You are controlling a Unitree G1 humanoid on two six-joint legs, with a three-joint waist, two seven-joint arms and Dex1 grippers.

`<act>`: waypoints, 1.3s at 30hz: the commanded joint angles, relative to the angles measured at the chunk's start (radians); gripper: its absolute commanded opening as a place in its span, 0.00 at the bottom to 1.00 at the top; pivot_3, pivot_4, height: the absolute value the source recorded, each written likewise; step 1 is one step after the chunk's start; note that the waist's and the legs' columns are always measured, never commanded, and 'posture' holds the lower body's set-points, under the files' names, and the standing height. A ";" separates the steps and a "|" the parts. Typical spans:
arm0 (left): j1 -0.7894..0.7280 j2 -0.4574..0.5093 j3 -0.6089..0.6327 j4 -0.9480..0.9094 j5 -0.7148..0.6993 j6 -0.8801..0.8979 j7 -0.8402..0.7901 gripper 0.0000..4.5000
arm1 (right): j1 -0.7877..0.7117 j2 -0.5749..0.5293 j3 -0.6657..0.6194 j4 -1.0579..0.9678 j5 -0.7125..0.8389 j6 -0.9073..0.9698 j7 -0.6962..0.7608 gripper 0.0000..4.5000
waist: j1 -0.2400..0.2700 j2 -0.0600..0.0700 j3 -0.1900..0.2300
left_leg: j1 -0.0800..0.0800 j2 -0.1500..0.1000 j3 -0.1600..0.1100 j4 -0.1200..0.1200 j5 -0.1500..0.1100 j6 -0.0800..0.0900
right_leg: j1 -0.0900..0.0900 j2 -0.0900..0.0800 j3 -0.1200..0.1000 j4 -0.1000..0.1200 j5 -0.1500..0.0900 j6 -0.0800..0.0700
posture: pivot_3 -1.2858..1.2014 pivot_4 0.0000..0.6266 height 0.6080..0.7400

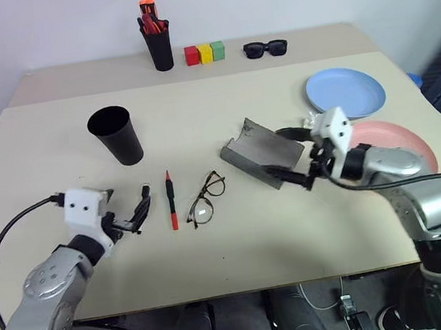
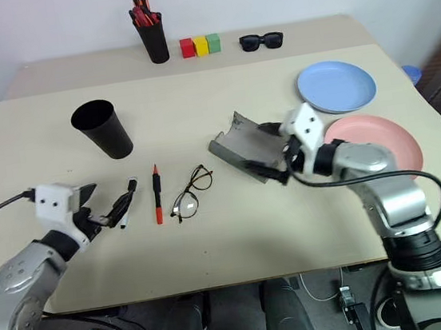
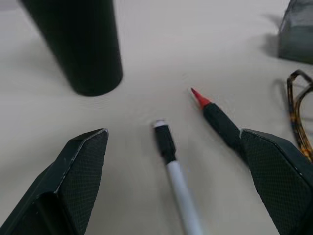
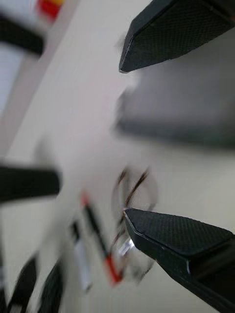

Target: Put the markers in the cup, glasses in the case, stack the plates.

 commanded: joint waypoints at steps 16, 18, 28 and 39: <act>-0.334 -0.121 -0.032 0.134 0.049 0.585 0.213 0.81 | 0.038 0.123 0.155 -0.086 -0.058 -0.027 -0.107 1.00 | 0.003 -0.003 -0.001 | 0.000 0.000 -0.003 0.001 0.000 0.000 | 0.001 0.000 -0.003 0.000 0.002 0.003 | 0.52 0.24 1.00; -0.344 -0.121 -0.027 0.143 0.060 0.600 0.217 0.59 | 0.041 0.125 0.154 -0.084 -0.060 -0.030 -0.108 1.00 | 0.003 -0.003 -0.001 | 0.000 -0.001 -0.003 0.001 0.000 0.000 | 0.001 0.000 -0.003 0.000 0.002 0.003 | 0.52 0.24 1.00; -0.290 -0.014 -0.108 0.039 0.101 0.162 0.040 0.02 | 0.020 0.135 0.150 -0.075 -0.068 -0.042 -0.116 1.00 | 0.006 -0.003 -0.001 | -0.001 0.000 -0.003 0.000 0.000 0.000 | 0.000 0.000 -0.003 0.000 0.000 0.000 | 0.52 0.24 1.00; -0.682 -0.082 -0.027 0.420 0.251 -0.378 0.161 0.02 | -0.210 0.365 0.139 0.159 -0.175 -0.125 -0.318 1.00 | 0.000 -0.003 -0.001 | 0.000 -0.001 -0.002 0.000 0.001 -0.002 | 0.000 -0.001 -0.002 0.000 0.003 0.003 | 0.52 0.24 1.00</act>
